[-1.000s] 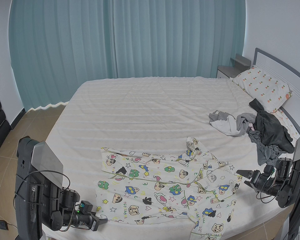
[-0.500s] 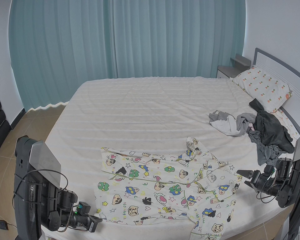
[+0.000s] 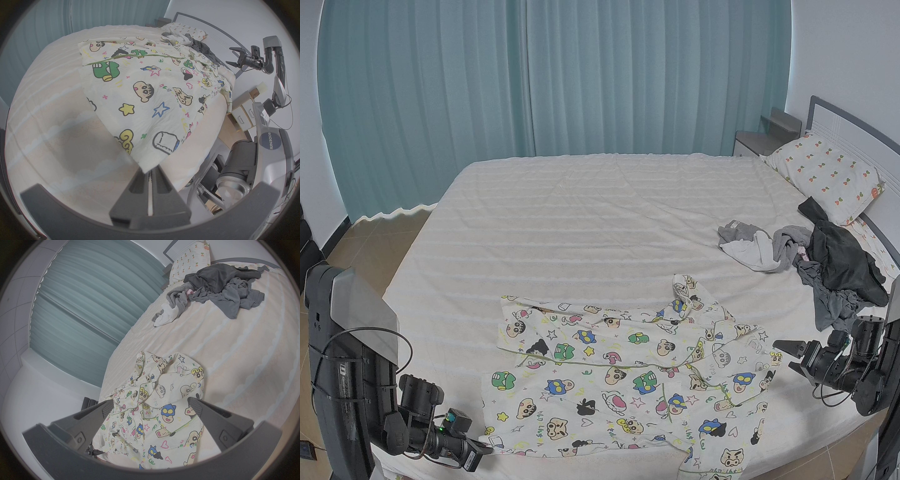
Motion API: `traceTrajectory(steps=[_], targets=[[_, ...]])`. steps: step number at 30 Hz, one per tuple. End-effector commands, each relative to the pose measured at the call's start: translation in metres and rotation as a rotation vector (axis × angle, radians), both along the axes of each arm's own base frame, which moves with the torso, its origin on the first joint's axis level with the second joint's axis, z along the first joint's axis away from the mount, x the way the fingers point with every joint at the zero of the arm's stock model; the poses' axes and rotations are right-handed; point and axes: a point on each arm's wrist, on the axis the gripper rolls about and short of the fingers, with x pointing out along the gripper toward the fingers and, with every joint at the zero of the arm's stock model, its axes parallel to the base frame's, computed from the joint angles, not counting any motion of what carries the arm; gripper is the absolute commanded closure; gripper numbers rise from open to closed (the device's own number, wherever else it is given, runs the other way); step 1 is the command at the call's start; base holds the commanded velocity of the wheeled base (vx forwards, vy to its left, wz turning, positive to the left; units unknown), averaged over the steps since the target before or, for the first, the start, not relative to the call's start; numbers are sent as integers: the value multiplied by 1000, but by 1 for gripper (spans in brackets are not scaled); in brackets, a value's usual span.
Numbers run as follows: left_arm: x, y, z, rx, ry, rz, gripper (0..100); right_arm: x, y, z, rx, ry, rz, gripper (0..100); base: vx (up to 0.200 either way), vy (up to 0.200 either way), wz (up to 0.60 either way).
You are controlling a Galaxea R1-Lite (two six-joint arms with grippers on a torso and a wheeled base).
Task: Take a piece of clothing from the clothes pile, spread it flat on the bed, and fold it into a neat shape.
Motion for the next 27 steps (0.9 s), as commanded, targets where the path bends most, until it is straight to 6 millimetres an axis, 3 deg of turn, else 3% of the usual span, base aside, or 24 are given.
traceTrajectory(steps=[1,9,10,17,21,25,27], targets=[[-5,6,3,24,7,-10,100,1,0,1,-2,-10,3,0,0,0,0],[-8,10,3,44,12,-38,100,1,0,0,-2,-9,3,0,0,0,0],[-9,11,3,47,20,-41,0,1,0,0,-1,-6,3,0,0,0,0],[-15,17,8,53,56,-30,0,1,0,-1,-3,-3,2,0,0,0,0],[-14,31,10,28,44,44,0,1,0,1,-6,-13,1,0,0,0,0],[-14,37,12,-20,31,75,0,2,-1,4,-10,-29,-3,0,0,0,0],[-14,47,19,-134,-10,123,0,5,0,12,-20,-76,0,0,0,0,0]])
